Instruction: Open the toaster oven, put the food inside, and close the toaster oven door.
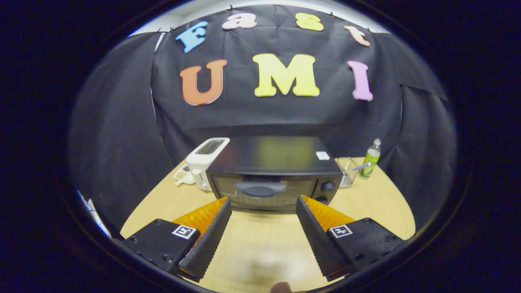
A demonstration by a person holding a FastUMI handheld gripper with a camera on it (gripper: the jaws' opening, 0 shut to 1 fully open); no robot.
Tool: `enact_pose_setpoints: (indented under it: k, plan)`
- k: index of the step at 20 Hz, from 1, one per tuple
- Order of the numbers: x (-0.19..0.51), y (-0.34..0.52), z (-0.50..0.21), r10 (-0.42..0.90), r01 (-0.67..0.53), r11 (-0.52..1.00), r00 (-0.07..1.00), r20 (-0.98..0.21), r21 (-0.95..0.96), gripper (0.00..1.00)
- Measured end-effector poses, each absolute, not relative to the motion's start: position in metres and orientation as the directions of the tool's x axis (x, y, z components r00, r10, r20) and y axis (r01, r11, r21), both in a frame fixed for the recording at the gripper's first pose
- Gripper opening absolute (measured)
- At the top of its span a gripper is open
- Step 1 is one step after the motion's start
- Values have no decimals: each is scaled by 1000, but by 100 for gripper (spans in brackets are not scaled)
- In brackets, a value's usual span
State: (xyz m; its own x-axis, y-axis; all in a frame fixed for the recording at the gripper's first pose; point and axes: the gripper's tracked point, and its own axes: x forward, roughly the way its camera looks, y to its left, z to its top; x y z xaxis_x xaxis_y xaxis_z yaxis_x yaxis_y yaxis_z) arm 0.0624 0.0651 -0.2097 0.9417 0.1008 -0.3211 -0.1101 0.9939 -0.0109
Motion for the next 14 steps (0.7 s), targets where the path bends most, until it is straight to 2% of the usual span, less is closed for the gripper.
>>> enact_pose_setpoints:
  k: [7,11,14]
  plan:
    - [12,34,-62,49,-44,996,997,-68,73,100]
    - [-15,21,-24,-4,3,999,1000,7,40,100]
    - [-36,18,-16,-19,19,1000,1000,20,17,100]
